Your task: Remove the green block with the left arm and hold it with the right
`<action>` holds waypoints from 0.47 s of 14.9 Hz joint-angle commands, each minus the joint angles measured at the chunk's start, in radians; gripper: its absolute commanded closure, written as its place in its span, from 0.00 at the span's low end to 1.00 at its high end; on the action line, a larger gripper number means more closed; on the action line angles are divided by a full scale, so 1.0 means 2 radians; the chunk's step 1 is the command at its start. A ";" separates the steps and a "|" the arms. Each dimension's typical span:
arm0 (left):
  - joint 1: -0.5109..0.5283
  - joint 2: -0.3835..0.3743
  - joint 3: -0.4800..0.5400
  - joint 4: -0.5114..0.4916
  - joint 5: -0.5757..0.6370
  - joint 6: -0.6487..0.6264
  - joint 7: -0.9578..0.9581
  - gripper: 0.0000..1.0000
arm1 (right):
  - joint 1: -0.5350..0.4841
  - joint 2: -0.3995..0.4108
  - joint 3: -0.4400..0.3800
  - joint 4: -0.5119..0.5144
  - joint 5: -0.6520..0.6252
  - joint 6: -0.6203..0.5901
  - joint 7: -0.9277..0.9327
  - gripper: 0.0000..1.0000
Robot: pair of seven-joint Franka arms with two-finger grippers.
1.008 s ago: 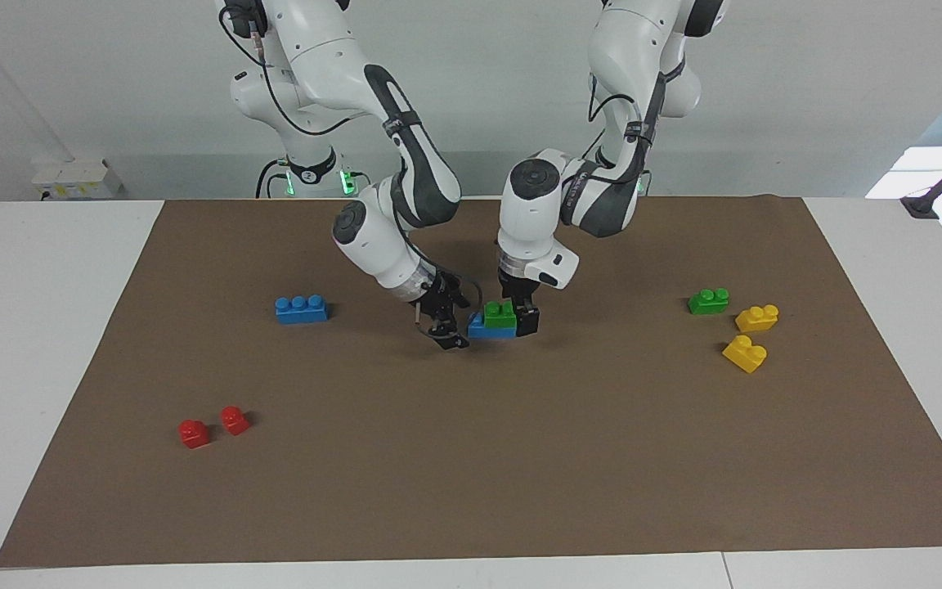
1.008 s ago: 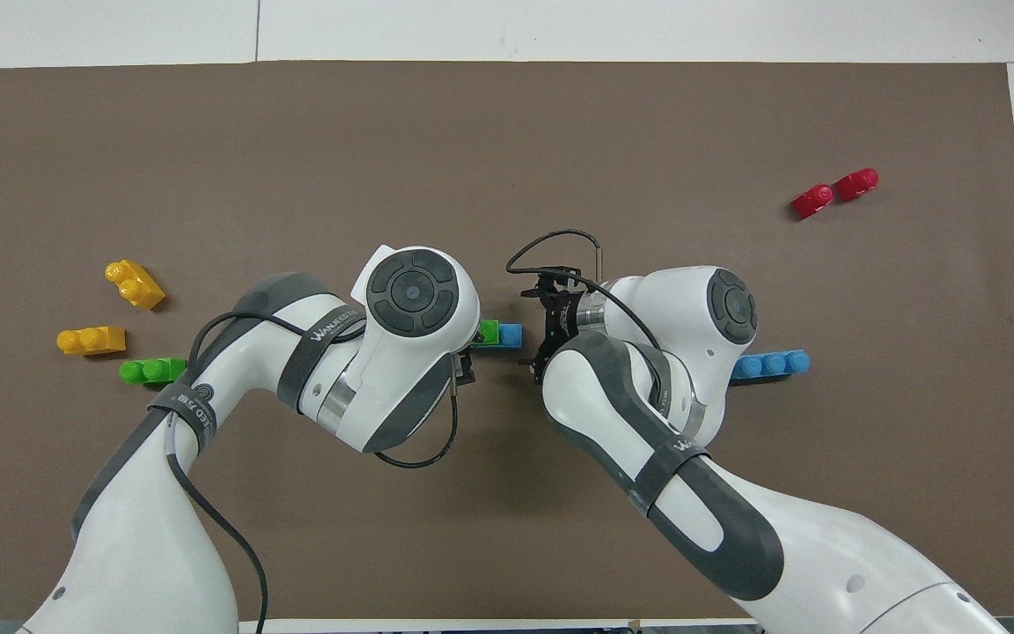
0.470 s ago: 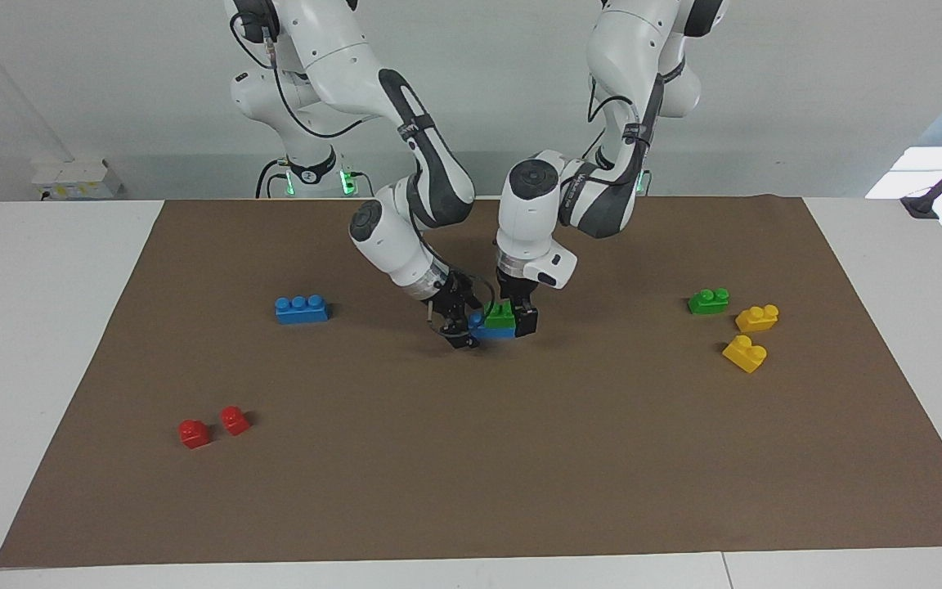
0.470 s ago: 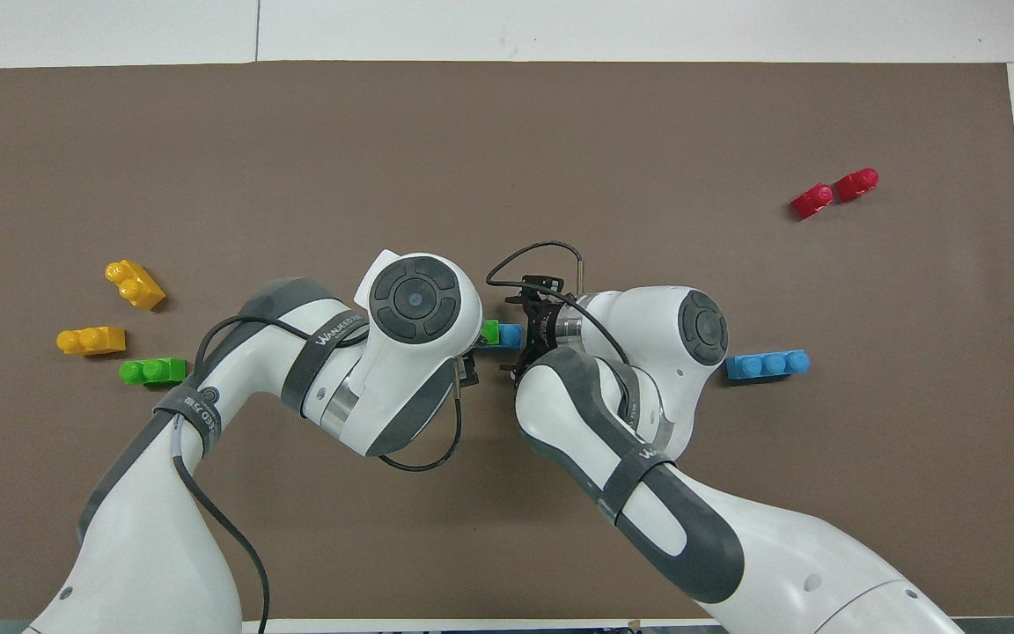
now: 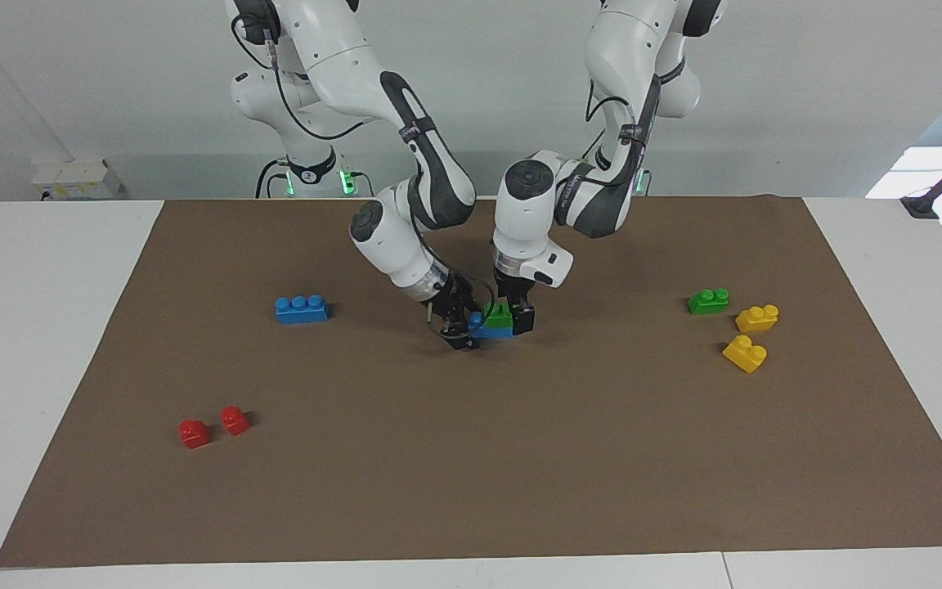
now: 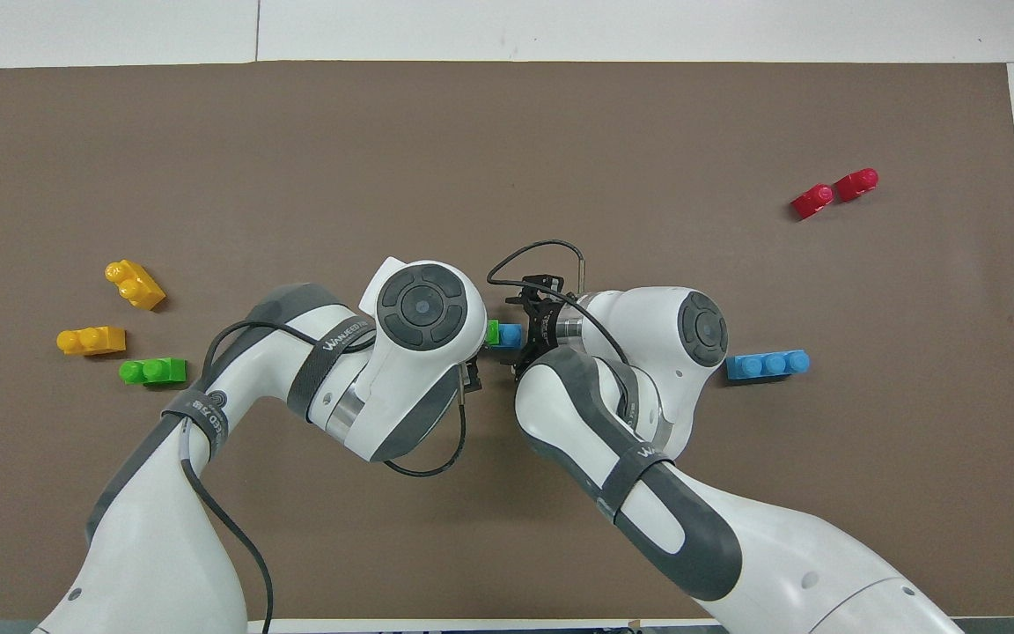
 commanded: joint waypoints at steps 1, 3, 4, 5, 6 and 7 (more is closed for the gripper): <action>-0.010 -0.006 0.008 -0.014 0.009 0.015 -0.012 0.00 | 0.002 0.002 0.000 0.002 0.016 0.009 -0.019 0.26; -0.010 -0.005 0.008 -0.014 0.009 0.015 -0.012 0.00 | 0.002 0.002 0.000 0.002 0.016 0.009 -0.020 0.43; -0.010 -0.005 0.008 -0.014 0.009 0.016 -0.013 0.00 | 0.002 0.003 0.000 0.002 0.016 0.009 -0.020 0.50; -0.010 -0.005 0.008 -0.014 0.009 0.020 -0.013 0.00 | 0.002 0.003 0.000 0.003 0.016 0.009 -0.020 0.59; -0.010 -0.005 0.008 -0.014 0.009 0.022 -0.014 0.00 | 0.002 0.003 0.000 0.005 0.015 0.008 -0.020 0.70; -0.010 -0.005 0.008 -0.014 0.009 0.022 -0.014 0.00 | 0.002 0.003 0.000 0.007 0.015 0.008 -0.020 0.91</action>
